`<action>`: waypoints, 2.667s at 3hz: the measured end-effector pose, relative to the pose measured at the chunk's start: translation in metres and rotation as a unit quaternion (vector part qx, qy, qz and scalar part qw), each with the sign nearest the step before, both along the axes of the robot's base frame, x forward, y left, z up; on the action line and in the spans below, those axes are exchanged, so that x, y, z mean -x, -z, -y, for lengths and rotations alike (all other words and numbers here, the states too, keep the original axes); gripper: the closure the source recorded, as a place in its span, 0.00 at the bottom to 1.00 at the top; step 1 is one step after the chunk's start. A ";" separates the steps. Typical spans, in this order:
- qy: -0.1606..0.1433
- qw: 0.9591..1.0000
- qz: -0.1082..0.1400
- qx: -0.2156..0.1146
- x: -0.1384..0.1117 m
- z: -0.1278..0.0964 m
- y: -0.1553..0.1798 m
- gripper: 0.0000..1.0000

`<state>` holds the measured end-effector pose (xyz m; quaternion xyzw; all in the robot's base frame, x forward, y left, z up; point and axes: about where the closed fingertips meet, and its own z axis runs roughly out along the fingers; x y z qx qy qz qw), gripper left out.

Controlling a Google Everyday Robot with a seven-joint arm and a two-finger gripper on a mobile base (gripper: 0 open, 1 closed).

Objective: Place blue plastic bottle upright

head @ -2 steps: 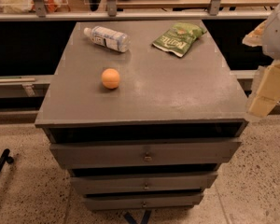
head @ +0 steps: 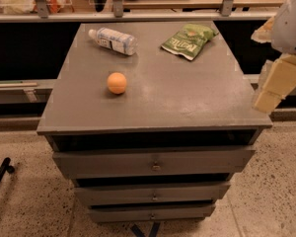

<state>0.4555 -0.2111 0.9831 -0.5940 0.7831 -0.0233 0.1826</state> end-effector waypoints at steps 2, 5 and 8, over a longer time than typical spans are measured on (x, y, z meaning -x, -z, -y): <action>0.027 0.998 -0.001 -0.063 -0.085 -0.037 0.001 0.00; 0.093 0.983 0.072 -0.140 -0.187 -0.086 0.018 0.00; 0.108 0.974 0.021 -0.197 -0.249 -0.137 0.038 0.00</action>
Offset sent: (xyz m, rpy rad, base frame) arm 0.1392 0.0607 0.0001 0.2078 -0.0073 -0.1180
